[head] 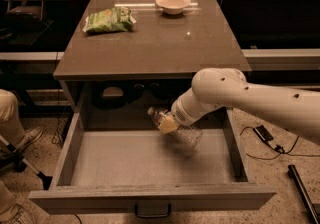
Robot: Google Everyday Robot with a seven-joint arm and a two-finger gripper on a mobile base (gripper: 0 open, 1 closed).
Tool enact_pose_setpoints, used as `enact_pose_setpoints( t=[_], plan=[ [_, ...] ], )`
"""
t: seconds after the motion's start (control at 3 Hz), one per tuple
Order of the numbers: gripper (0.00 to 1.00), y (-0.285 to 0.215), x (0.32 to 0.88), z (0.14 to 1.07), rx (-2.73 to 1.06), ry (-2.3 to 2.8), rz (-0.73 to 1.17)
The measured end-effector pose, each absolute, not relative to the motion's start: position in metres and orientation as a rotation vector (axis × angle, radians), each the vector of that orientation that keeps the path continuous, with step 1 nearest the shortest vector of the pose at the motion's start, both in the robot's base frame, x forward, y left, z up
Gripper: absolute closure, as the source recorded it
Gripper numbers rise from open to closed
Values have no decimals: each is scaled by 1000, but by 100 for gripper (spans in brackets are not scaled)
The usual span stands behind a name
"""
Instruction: Place water bottle into top drawer
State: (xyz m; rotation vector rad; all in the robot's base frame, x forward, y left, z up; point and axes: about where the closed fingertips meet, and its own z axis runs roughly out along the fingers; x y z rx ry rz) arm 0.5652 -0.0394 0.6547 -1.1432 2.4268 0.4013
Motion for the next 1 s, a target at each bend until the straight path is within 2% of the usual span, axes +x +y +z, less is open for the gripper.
enact_pose_setpoints(
  t=[0.33,0.67,1.0],
  plan=[
    [0,-31,558,651,-1145,2421,443],
    [0,-51,554,672,-1103,2403,407],
    [0,-94,543,736,-1042,2336,318]
  ],
)
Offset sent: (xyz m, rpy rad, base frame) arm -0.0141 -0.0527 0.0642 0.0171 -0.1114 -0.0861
